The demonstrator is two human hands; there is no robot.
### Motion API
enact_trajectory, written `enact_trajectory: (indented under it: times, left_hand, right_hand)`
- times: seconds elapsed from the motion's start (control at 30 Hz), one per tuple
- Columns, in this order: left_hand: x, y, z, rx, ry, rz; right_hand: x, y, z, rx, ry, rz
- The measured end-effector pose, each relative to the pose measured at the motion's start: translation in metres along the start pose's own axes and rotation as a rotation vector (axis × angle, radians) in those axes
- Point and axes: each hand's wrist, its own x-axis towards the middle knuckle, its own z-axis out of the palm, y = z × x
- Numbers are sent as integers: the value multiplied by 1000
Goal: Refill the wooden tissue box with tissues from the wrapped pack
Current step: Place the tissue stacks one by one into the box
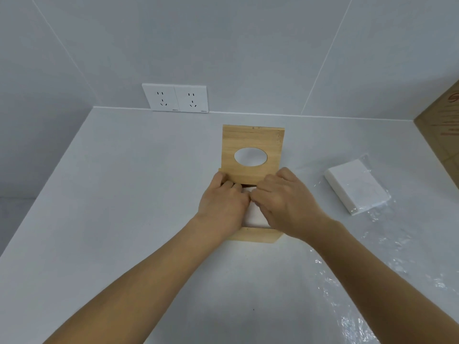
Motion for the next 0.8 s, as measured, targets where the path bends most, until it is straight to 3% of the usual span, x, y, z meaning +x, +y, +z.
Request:
enact_trajectory:
  times: [0.1, 0.17, 0.4, 0.53, 0.8]
  left_hand:
    - [1, 1, 2, 65, -170, 11]
    - [3, 2, -1, 96, -253, -5]
    - [12, 11, -10, 232, -398, -14]
    - [12, 9, -8, 237, -392, -5]
    - [15, 1, -2, 80, -541, -61]
  right_hand:
    - [-5, 7, 6, -55, -307, -78]
    - [-9, 8, 12, -74, -423, -51]
    - [13, 1, 2, -159, -619, -76]
    - [17, 2, 4, -210, -743, -33]
    - [18, -2, 5, -235, -767, -20]
